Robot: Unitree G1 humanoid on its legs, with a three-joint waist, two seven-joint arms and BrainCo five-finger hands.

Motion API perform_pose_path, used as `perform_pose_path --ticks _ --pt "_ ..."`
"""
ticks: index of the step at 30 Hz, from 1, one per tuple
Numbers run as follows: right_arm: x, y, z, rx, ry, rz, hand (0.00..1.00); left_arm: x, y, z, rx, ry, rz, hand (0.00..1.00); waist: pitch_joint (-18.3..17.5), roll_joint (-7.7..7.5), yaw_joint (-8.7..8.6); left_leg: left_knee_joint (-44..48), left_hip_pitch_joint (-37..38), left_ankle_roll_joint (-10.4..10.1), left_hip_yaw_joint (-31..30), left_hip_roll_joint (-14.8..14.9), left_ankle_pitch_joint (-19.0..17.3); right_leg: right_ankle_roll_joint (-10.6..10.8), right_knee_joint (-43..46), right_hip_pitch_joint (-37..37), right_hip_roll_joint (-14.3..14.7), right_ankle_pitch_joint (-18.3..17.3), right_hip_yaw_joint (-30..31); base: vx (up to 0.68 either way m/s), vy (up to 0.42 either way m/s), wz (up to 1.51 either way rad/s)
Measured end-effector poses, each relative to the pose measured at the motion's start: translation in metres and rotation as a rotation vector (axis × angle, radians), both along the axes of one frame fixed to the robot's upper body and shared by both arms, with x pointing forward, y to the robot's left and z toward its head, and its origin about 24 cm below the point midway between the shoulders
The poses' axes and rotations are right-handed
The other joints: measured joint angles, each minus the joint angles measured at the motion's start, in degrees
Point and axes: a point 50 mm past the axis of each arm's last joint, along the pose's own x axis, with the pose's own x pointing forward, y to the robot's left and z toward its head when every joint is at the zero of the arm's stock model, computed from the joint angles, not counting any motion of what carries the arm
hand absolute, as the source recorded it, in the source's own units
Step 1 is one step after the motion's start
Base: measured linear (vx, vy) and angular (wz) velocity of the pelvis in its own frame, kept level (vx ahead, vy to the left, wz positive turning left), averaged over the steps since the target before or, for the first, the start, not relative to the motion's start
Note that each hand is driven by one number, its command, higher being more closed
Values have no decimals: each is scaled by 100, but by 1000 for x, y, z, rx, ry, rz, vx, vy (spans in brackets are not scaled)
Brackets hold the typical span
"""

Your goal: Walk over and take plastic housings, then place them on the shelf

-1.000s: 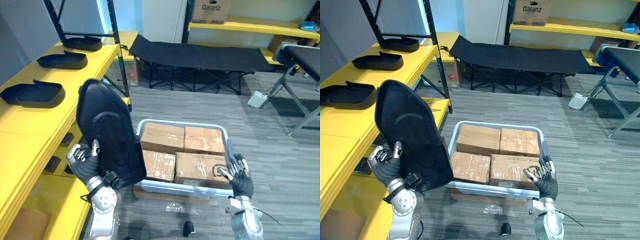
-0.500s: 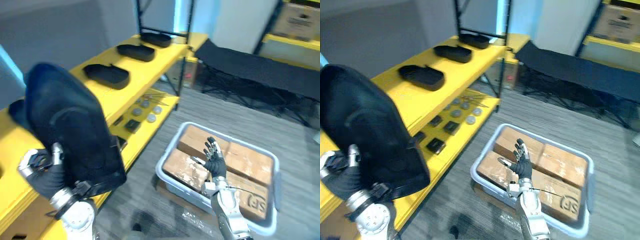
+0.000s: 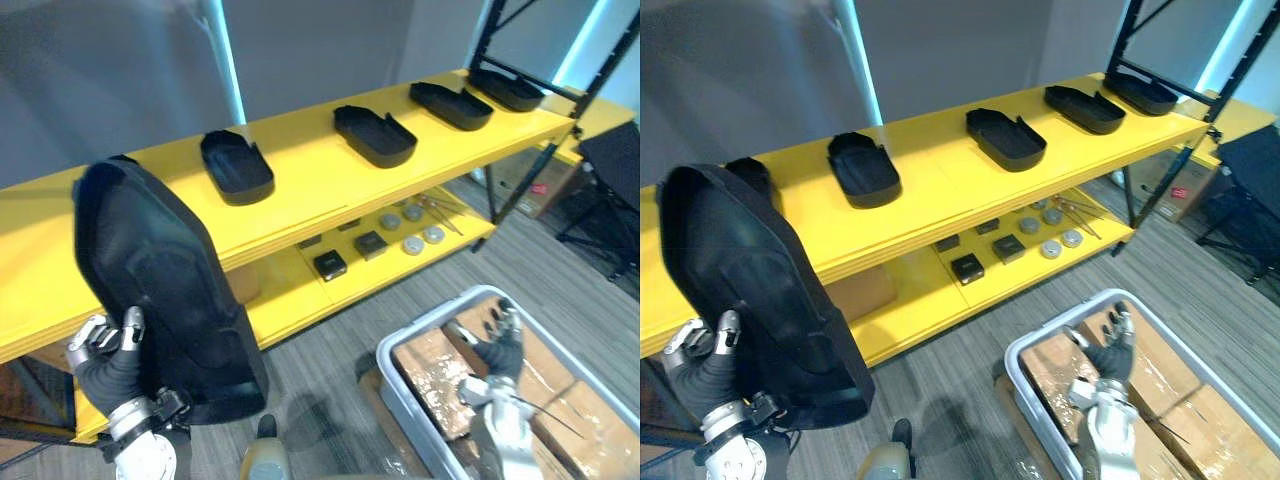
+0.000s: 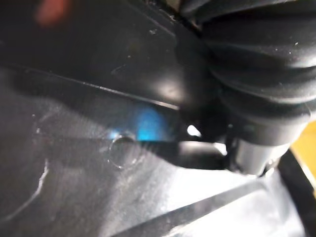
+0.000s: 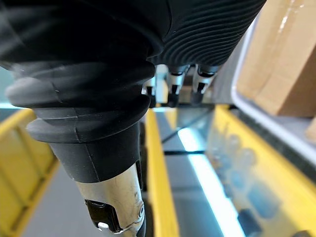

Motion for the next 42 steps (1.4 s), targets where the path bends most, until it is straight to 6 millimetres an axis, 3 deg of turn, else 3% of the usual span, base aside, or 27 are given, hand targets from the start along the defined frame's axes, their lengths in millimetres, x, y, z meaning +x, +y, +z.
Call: perform_pose_path --ticks 4,9,13,14,16,17,18,19,20,21,25,26,27,30,32,40,41,42 --pt "3 25 -6 127 -14 35 0 7 -5 4 2 -26 -35 100 192 -163 -80 -37 -130 27 95 -65 90 52 -204 -160 -18 180 147 -28 87 -6" --pt "8 38 -1 136 -55 94 0 14 -6 9 -4 -58 -30 100 385 -114 -35 56 -358 99 53 -138 78 21 -244 -273 -36 315 150 -20 74 11" --pt "16 55 3 116 -77 162 0 16 -6 12 1 -72 -22 100 541 -93 114 274 -425 196 1 -255 -131 -2 -202 -154 -127 337 128 -3 78 16" --pt "17 56 2 117 -77 161 0 17 -7 12 6 -73 -26 100 566 -47 87 283 -398 220 -121 -299 -170 -182 91 -170 -157 451 148 31 119 50" --pt "16 55 3 118 -84 149 0 18 -8 13 20 -78 -47 100 626 52 76 95 -226 235 -320 -328 -159 -799 1047 -526 -256 838 418 50 164 51" --pt "16 55 4 118 -94 146 0 17 -8 15 41 -74 -51 100 631 49 65 -168 -15 256 -447 -375 -146 -1365 1618 -833 -248 1349 865 106 175 49" --pt "15 55 5 118 -108 142 0 17 -9 17 68 -75 -54 100 658 110 24 -474 194 310 -656 -409 -109 -1178 2014 -1083 -134 1704 1350 122 141 62" --pt "15 56 5 120 -116 140 0 18 -9 19 74 -83 -57 100 658 116 -20 -600 231 386 -802 -367 -57 -868 2065 -1153 47 1371 1574 106 38 87" --pt "15 56 8 120 -133 140 0 20 -9 22 83 -98 -61 100 634 72 -109 -848 294 497 -976 -365 53 -622 1921 -1297 407 748 1839 115 -6 94" --pt "15 55 9 117 -149 138 0 24 -9 24 92 -110 -68 100 608 24 -122 -1024 324 573 -1031 -383 107 -537 1577 -1460 645 395 1937 121 -13 80" --pt "17 55 13 77 -160 137 0 26 -6 20 82 -87 -37 100 593 -8 -118 -1122 503 598 -1036 -514 125 -528 333 -1771 1060 298 2198 134 -74 30" --pt "17 54 12 78 -157 125 0 26 -5 20 82 -89 -31 100 512 -146 -128 -1078 466 515 -1050 -637 115 -566 -217 -1845 1163 387 2419 149 -136 42" --pt "16 52 12 76 -157 118 0 27 -5 20 85 -87 -31 100 492 -196 -152 -1018 440 440 -1087 -727 88 -562 -291 -1842 1177 734 2585 187 -157 57" --pt "21 34 19 25 -173 69 0 27 -13 9 27 -52 -28 100 375 149 -196 -827 388 234 -1210 -591 -17 -583 -556 -1618 1342 833 2434 252 -127 19" --pt "25 29 24 14 -197 55 0 29 -15 11 11 -69 -35 100 353 183 -210 -879 477 206 -1195 -503 -34 -599 -762 -1444 1463 897 2432 222 -100 -1" --pt "24 33 34 89 -262 112 0 42 -31 20 -38 -133 -61 100 305 177 -278 -1068 546 141 -1371 -475 -68 -638 -852 -1303 1506 870 2217 69 -31 12" --pt "19 33 32 100 -254 107 0 41 -32 18 -41 -120 -67 100 301 169 -297 -1122 513 116 -1505 -576 21 -690 -840 -1218 1429 754 1909 -3 -2 123" --pt "14 33 28 107 -237 96 0 40 -33 14 -39 -89 -87 100 286 142 -343 -1297 493 136 -1514 -770 334 -661 -808 -1098 1243 628 1529 -5 22 154"
